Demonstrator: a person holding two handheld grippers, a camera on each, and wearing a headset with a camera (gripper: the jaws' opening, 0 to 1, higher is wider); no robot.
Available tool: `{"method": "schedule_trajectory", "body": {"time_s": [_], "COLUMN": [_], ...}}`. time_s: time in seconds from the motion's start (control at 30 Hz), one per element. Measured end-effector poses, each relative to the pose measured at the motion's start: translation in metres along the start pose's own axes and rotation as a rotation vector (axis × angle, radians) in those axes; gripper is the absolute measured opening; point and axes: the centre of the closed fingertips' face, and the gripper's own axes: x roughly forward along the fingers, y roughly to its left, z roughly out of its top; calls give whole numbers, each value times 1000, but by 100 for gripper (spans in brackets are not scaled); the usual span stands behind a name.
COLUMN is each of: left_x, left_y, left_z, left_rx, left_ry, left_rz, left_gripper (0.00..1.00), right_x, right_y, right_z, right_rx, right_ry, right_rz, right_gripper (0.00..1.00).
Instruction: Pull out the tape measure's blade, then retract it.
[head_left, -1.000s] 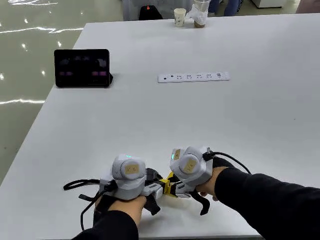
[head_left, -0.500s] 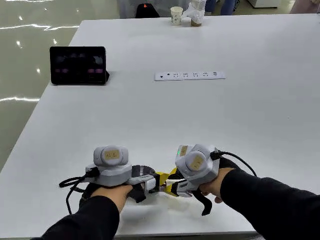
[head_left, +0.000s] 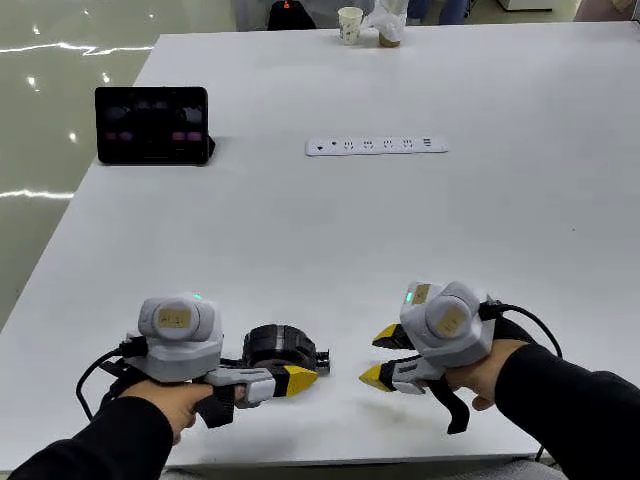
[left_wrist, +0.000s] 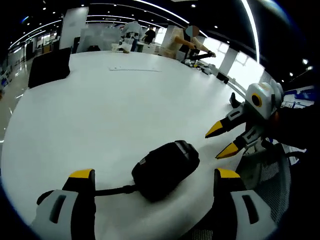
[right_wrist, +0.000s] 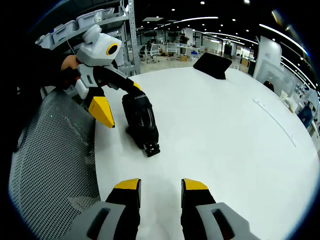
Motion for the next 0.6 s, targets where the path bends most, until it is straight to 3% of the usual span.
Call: {"method": "schedule_trajectory", "body": {"time_s": [0.1,0.17,0.23,0.33,0.4,0.47,0.53,0.6], "left_x": [-9,-16,-22,-30,-34,-41,-46,-51], "left_y": [10,12,20,28,32,36,40,41], "left_z": [8,11,22,11,14,20,22,21], "left_rx": [11,59,129,74,30,42,100,95], "left_ry": [-33,-45,-117,-57,-71,-100,-104,-102], "left_rz": [-4,-29,-4,-17,-29,-21,1,-3], "left_gripper": [99,99,99,99,99,99,99,99], "right_x": [-8,-15,-19,-28,-33,-40,-47,-54], "right_y": [-4,-7,-9,-13,-15,-18,-21,-26], "right_z": [-7,-11,-16,-25,-29,-37,-45,-52], "right_rx": [14,27,37,70,78,78,76,85], "right_ry": [-4,-12,-16,-20,-24,-20,-10,-5], "right_rz": [-13,-24,-30,-38,-43,-49,-56,-65], "right_gripper": [31,32,33,33,36,36,38,39]}}
